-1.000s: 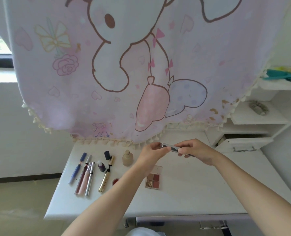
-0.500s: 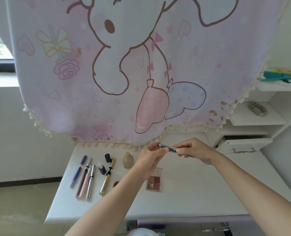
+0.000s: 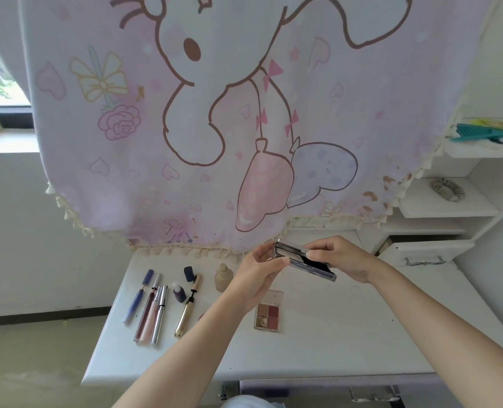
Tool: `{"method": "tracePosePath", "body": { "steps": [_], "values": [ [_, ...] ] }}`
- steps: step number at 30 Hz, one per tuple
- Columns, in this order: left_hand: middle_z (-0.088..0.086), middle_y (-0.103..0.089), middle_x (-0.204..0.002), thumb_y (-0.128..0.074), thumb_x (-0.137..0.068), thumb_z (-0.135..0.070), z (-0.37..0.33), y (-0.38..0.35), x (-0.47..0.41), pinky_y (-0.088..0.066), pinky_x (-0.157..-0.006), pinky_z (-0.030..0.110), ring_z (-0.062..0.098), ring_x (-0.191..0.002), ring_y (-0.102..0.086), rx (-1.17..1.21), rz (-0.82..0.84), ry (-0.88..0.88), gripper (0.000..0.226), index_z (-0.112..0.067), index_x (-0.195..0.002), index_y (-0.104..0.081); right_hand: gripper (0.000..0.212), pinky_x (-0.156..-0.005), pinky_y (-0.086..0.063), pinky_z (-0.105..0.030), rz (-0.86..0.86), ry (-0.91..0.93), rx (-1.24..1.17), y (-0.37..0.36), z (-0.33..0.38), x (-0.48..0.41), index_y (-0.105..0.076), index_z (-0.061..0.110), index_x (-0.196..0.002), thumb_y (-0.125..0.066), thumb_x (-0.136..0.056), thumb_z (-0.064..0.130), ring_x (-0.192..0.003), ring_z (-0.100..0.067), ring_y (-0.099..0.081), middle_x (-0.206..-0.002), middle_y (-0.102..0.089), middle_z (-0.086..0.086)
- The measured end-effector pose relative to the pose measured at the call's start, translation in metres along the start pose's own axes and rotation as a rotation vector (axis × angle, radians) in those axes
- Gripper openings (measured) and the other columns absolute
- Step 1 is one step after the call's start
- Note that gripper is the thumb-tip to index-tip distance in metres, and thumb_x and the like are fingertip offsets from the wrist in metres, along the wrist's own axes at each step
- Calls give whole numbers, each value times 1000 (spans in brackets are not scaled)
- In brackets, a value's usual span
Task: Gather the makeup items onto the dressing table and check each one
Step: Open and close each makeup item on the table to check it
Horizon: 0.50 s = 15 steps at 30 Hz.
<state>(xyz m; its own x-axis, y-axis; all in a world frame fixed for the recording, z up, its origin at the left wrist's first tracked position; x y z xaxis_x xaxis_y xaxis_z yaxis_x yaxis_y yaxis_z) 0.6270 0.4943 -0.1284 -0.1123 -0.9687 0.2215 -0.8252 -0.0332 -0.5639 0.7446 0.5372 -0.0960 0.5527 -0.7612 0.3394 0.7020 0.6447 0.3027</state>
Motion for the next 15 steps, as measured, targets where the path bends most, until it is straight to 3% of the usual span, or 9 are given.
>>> {"method": "tracePosePath", "body": {
  "steps": [4,7,9,12,15],
  "values": [
    [-3,-70,-90,-51,-82,18,1,5,1,-54,-73,13,4,-76,-68,-71,18,3,38,-8,-110,-53,13,-77,-44,-19,17,-18,5,-3,-3,-1,-66,25,-98,-61,-87,20,-83,-8,-60,-94,-67,1],
    [-7,-63,-102,-60,-80,12,3,14,0,-51,-74,13,0,-79,-67,-278,2,-4,47,-14,-118,-49,14,-78,-45,-18,5,-41,9,-1,-8,-2,-64,24,-99,-59,-88,18,-87,-9,-61,-97,-67,2],
    [-12,-63,-105,-67,-74,6,5,15,1,-51,-76,14,-1,-82,-67,-387,28,1,49,-22,-112,-53,14,-74,-47,-15,4,-52,3,-1,-10,-2,-65,26,-94,-57,-89,16,-82,-5,-63,-92,-68,6],
    [-14,-61,-103,-61,-79,12,12,15,2,-52,-73,13,-5,-78,-66,-448,42,15,49,-31,-101,-54,10,-75,-47,-17,22,-71,12,-2,-17,-1,-66,26,-93,-63,-85,23,-79,-3,-64,-91,-69,6],
    [-11,-57,-117,-60,-79,14,22,15,2,-52,-78,14,-1,-91,-64,-503,81,40,59,-17,-127,-48,8,-83,-44,-25,13,-114,-9,2,-28,0,-67,25,-92,-61,-86,24,-87,-11,-61,-93,-68,2]
  ]
}}
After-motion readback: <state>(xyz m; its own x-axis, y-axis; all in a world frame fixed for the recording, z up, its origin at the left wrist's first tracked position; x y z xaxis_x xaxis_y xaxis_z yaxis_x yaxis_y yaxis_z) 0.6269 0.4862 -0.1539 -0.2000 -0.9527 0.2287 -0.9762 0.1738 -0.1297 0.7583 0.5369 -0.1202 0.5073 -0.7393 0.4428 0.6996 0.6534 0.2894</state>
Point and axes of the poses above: each hand's wrist, its own x-axis away from the middle knuckle, its own y-axis out of the back of the hand, z = x × y, the point moved 9 cm from there along -x, towards the middle knuckle
